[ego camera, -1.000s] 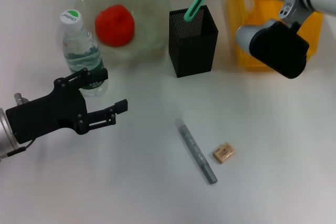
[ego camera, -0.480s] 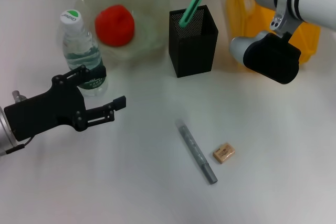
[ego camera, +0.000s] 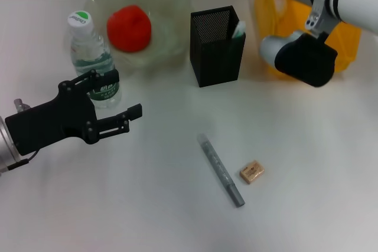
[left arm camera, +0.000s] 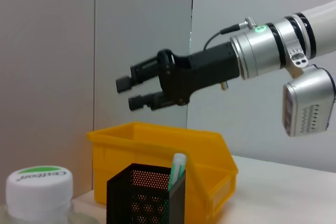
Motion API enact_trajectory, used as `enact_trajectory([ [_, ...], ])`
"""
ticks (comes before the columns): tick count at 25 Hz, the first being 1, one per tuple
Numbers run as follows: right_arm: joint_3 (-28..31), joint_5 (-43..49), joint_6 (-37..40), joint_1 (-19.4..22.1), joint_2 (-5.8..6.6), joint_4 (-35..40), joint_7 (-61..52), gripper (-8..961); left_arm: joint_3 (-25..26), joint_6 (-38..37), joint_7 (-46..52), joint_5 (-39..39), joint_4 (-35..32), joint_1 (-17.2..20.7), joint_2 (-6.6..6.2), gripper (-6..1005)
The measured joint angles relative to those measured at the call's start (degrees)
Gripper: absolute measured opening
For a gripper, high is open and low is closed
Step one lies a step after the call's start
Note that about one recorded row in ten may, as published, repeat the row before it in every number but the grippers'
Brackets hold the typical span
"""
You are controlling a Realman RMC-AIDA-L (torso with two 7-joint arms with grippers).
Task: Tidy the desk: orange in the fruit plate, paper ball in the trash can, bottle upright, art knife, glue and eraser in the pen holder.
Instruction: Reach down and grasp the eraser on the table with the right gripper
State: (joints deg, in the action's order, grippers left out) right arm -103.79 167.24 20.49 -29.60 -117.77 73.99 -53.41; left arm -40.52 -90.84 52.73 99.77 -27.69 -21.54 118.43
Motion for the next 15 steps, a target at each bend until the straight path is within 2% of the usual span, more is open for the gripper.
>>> enact_trajectory([
  [2,0.25,-0.26,-5.13,0.49,0.03,-0.33,-1.46,444,0.01,0.04,-0.11,-0.03,0.03,-0.03,0.04,859],
  [5,0.43,-0.33,-8.58,0.97,0.03,-0.33,-3.72,495,0.01,-0.03,-0.12,-0.09,0.08,-0.03,0.06,859],
  [7,0.77,-0.37,-11.78,1.50,-0.15,-0.34,-6.67,498,0.01,-0.24,-0.13,-0.10,0.15,-0.03,0.11,859],
  [12,2.99,-1.49,-18.56,2.60,-1.59,-0.27,-18.05,499,0.01,-0.58,-0.16,-0.44,0.86,0.16,0.11,859],
  [15,3.17,-5.27,-23.03,3.32,-1.71,-0.23,-25.40,499,0.01,-1.12,-0.17,-0.54,1.07,0.44,-0.02,859],
])
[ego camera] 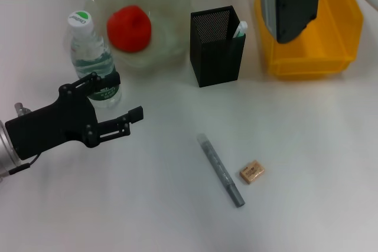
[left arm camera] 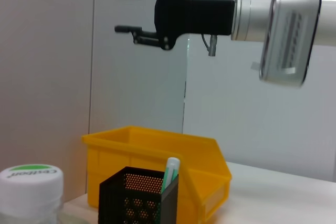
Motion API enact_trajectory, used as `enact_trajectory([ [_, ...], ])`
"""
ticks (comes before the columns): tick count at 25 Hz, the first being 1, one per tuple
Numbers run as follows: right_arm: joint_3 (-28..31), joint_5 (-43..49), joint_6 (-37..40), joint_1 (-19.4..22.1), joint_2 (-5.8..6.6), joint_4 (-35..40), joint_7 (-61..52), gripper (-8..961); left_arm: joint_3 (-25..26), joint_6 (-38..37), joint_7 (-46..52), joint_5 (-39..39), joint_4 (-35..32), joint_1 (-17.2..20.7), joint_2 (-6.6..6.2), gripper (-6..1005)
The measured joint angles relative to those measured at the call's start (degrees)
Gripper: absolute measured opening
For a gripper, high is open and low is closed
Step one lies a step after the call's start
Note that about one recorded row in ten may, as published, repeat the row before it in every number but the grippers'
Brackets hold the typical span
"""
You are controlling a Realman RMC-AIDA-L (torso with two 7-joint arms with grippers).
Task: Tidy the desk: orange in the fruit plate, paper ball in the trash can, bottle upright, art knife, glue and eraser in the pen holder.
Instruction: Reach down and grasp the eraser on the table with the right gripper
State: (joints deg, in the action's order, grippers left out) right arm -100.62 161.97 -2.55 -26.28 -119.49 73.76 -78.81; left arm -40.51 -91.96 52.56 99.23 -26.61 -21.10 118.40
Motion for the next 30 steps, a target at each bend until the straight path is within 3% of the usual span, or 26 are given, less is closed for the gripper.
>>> enact_trajectory([
  [8,0.08,-18.38,-1.78,-0.17,0.20,-0.08,-18.14,498,-0.25,-1.73,0.51,0.07,-0.01,0.58,-0.14,859],
  [18,-0.31,-25.74,0.87,0.00,0.24,2.38,-58.50,500,-0.07,-4.42,0.59,0.15,-0.37,1.13,-0.32,859],
  [23,0.20,-27.81,12.83,-0.07,0.50,5.93,-71.83,498,-0.40,-5.23,0.52,0.33,-0.42,1.34,-0.59,859],
  [27,2.04,-35.50,26.98,2.38,0.72,13.92,-70.75,583,-0.55,-5.53,0.18,0.54,-0.25,1.61,-0.78,859],
  [30,7.06,-44.32,40.07,4.55,0.48,19.26,-65.97,657,-0.54,-5.70,0.15,0.57,-0.20,1.68,-0.88,859],
])
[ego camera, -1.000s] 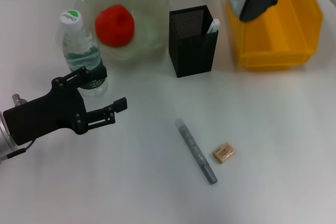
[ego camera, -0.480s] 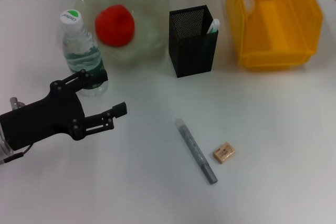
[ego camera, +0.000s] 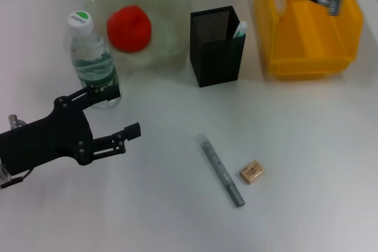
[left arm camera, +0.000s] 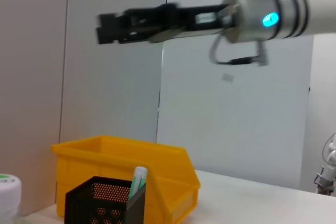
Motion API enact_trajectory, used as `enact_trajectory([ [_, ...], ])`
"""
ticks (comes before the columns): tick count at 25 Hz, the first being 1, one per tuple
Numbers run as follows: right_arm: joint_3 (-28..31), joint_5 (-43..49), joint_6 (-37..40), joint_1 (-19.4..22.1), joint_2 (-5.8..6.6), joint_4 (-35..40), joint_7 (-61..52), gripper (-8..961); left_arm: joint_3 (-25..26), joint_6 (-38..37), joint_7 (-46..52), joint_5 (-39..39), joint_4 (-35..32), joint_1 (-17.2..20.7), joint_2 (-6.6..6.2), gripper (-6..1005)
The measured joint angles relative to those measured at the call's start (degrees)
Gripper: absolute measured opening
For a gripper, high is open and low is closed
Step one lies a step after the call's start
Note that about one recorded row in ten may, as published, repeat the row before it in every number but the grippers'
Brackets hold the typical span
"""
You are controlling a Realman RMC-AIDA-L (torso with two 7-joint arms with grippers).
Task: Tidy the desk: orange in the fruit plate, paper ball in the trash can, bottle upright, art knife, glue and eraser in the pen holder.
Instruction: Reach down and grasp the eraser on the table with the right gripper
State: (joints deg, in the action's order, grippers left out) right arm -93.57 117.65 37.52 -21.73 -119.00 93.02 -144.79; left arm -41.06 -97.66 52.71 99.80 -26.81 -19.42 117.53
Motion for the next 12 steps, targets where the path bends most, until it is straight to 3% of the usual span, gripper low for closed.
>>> enact_trajectory([
  [4,13.70,-16.65,21.55,-0.04,0.03,1.02,7.22,783,0.01,-0.99,0.00,0.04,-0.15,0.21,-0.09,859],
  [7,24.67,-21.33,38.25,-3.64,0.85,-3.58,10.64,781,-0.03,-1.27,0.06,0.06,-0.03,0.27,-0.12,859],
  [8,27.44,-20.86,44.07,-5.62,1.52,-6.19,11.07,780,-0.10,-1.41,0.18,0.05,0.02,0.26,-0.13,859],
  [12,32.01,-15.03,59.57,-14.53,6.15,-21.93,14.64,777,-0.47,-2.66,1.94,1.24,-0.08,0.26,-0.24,859],
])
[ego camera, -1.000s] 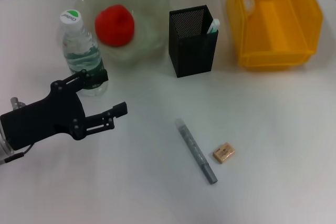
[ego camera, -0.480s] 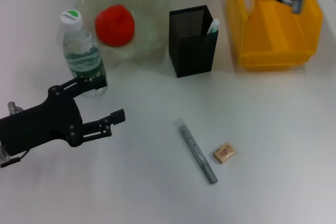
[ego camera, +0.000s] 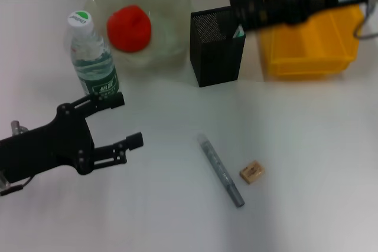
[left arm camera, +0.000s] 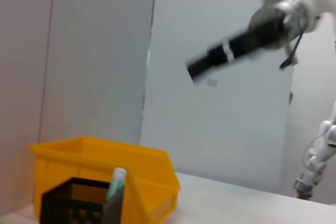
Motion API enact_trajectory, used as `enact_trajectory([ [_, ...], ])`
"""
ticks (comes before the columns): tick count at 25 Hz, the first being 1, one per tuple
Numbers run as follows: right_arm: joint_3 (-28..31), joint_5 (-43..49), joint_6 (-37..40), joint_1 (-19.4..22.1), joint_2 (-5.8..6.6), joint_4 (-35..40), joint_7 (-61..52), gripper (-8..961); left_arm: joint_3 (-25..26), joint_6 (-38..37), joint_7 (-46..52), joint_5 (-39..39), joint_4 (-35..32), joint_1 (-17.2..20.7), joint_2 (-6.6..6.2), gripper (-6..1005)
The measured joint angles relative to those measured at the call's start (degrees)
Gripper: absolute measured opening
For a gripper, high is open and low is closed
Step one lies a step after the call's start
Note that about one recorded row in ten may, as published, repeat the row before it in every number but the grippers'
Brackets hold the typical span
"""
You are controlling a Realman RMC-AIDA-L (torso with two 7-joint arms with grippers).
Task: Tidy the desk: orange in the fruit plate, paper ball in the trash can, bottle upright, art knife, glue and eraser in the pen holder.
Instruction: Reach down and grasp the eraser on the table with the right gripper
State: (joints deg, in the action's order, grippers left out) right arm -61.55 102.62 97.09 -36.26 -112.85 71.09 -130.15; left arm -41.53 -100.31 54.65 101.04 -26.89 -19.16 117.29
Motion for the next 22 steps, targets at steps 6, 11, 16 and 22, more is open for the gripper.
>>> enact_trajectory([
  [6,-0.39,15.55,6.26,-8.08,1.47,-14.65,12.60,772,-0.22,-0.15,5.67,3.00,-0.26,-1.13,-0.92,859],
  [11,-3.24,32.08,6.24,-11.29,-3.50,-14.34,19.20,768,-0.22,-0.04,7.95,4.03,-0.33,-1.35,-1.69,859],
  [16,-11.59,39.52,1.27,-12.08,-6.40,-14.38,22.42,765,-0.12,0.29,9.03,4.32,-0.31,-1.39,-1.93,859],
  [22,-20.48,39.86,-4.26,-11.76,-6.41,-15.30,23.81,760,0.19,0.46,9.21,4.33,-0.01,-1.25,-1.69,859],
])
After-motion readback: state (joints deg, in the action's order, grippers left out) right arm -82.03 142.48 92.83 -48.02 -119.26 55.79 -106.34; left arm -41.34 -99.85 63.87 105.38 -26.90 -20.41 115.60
